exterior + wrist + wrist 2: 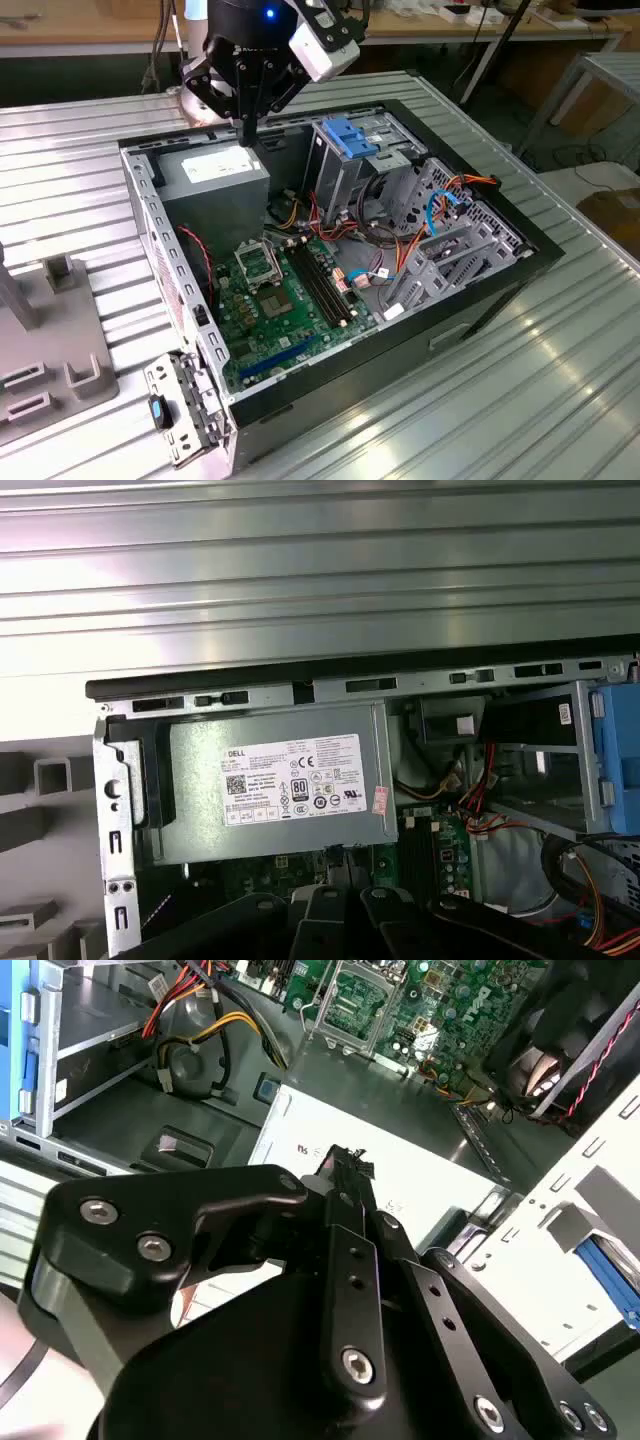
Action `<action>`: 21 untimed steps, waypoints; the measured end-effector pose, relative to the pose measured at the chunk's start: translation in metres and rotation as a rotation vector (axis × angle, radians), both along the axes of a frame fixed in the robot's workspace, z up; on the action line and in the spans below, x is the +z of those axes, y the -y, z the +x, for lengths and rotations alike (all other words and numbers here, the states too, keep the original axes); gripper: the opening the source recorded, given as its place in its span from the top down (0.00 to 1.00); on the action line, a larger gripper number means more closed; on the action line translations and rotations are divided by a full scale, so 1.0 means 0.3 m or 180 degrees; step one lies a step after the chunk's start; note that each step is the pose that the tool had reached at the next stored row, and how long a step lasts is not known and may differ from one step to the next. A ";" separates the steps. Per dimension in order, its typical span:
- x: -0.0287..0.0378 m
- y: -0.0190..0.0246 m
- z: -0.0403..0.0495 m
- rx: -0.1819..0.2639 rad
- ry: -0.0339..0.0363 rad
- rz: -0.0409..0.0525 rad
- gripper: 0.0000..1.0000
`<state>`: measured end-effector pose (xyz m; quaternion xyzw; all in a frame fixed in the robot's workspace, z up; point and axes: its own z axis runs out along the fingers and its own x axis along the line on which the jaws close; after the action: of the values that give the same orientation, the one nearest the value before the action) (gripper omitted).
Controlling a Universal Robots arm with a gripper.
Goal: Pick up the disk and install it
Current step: 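Reach for the disk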
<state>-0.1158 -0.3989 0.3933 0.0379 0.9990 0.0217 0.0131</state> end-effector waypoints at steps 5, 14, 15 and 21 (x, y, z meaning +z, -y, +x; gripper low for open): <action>0.000 0.000 0.001 0.0000 0.0000 -0.0003 0.89; 0.000 0.000 -0.031 0.0000 0.0000 -0.0011 0.89; 0.000 0.000 -0.036 0.0000 0.0000 -0.0011 0.89; 0.000 0.000 -0.082 0.0000 0.0000 -0.0011 0.89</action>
<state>-0.1403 -0.3989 0.3933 0.0379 0.9990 0.0200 0.0131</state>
